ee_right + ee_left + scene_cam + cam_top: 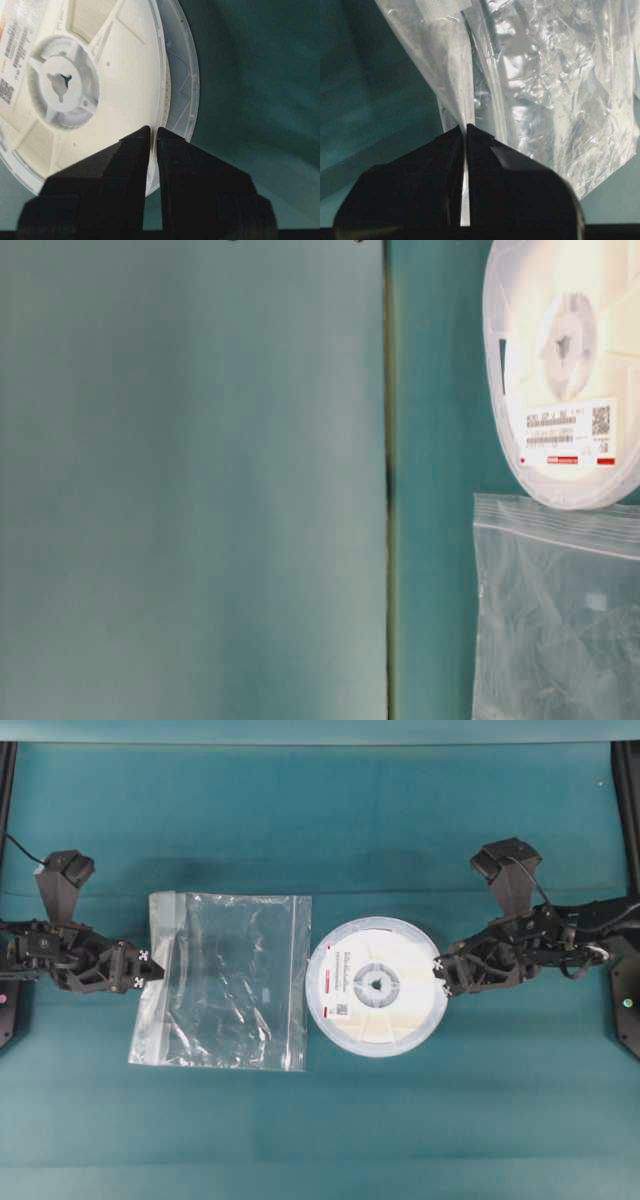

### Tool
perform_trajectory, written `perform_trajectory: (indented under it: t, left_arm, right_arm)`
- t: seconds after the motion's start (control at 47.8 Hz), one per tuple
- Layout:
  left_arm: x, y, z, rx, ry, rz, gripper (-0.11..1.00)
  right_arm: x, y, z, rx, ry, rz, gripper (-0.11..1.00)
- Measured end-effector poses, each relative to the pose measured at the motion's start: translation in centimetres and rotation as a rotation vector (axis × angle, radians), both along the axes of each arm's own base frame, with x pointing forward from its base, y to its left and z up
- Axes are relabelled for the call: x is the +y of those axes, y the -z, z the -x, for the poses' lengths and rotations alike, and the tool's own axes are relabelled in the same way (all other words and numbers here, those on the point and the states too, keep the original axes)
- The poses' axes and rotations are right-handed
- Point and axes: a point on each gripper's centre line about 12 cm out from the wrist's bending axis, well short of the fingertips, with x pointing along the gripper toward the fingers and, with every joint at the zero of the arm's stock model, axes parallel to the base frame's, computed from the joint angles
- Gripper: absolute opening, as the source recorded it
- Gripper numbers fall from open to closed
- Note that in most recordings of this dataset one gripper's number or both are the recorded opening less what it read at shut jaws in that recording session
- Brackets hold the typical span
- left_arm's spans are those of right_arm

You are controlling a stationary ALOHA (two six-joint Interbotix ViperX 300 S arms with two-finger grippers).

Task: Take out the reel from the clear zip bag.
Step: 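Slide the reel further right and set it on the table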

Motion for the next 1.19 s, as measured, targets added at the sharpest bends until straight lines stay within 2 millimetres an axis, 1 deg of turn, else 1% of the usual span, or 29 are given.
perform_trajectory:
  t: [0.293,0.628,0.816,0.9,1.004,1.192]
  left_arm:
    - [0.0,0.0,0.0,0.0,0.0,0.0,0.01]
    - [0.0,0.0,0.0,0.0,0.0,0.0,0.01]
    - [0.0,0.0,0.0,0.0,0.0,0.0,0.01]
    - [0.0,0.0,0.0,0.001,-0.001,0.001,0.01]
    - [0.0,0.0,-0.1,-0.002,0.0,0.0,0.01]
    - [0.0,-0.1,-0.1,-0.003,0.002,0.0,0.01]
  right_arm:
    - [0.1,-0.2,0.3,0.005,-0.001,-0.004,0.09]
    - [0.1,-0.5,1.7,0.01,0.006,-0.009,0.09]
    - [-0.4,-0.7,1.5,-0.008,0.024,-0.004,0.09]
    - [-0.5,-0.7,1.2,-0.009,0.024,-0.002,0.04]
    - [-0.6,-0.7,1.0,-0.009,0.024,-0.002,0.04]
    - [-0.5,-0.4,1.3,0.028,0.021,-0.016,0.04]
